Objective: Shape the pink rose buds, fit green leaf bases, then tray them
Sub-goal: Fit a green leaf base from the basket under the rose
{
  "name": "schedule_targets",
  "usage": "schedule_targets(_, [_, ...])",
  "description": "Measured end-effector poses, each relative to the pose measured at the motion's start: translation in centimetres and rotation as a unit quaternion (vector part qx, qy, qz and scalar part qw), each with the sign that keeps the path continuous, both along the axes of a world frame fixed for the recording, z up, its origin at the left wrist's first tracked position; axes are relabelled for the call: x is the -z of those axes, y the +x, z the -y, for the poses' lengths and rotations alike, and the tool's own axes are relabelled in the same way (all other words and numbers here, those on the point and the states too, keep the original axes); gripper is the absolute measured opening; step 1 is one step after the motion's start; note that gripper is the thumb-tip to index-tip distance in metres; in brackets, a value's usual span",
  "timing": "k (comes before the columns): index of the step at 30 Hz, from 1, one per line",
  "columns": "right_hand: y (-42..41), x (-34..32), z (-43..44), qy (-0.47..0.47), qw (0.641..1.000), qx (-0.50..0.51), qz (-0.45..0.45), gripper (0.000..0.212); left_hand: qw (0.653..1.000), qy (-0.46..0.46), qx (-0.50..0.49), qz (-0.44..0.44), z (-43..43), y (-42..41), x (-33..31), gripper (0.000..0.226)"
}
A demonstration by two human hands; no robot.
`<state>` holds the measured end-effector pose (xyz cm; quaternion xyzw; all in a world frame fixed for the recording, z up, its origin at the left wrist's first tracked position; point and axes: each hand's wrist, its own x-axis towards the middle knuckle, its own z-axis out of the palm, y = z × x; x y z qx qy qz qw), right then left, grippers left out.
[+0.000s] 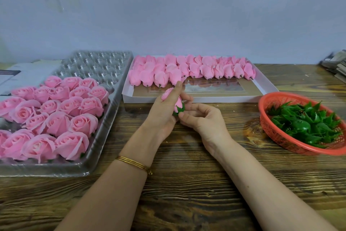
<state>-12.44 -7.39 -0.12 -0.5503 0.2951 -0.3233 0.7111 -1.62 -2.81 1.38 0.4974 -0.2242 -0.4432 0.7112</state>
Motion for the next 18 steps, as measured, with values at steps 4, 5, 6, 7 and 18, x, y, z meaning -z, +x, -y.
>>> schedule_targets(4, [0.0, -0.46, -0.05, 0.06, 0.998, -0.022, 0.018, 0.017, 1.0, 0.006, 0.0, 0.002, -0.12, -0.13, -0.13, 0.04])
schedule_targets(5, [0.04, -0.58, 0.01, 0.085, 0.995, -0.027, 0.034, 0.015, 1.0, 0.007, 0.0, 0.008, -0.14, -0.17, -0.12, 0.041])
schedule_targets(6, [0.05, -0.7, 0.08, 0.11, 0.992, -0.031, 0.049, 0.012, 1.0, 0.009, 0.003, 0.017, -0.16, -0.2, -0.1, 0.042])
schedule_targets(7, [0.05, -0.74, 0.19, 0.13, 0.989, -0.034, 0.061, 0.011, 1.0, 0.009, 0.005, 0.026, -0.17, -0.2, -0.07, 0.042])
schedule_targets(18, [0.09, -0.34, 0.1, 0.089, 0.993, -0.013, 0.07, 0.017, 0.998, 0.01, 0.01, 0.058, -0.15, -0.26, 0.12, 0.044])
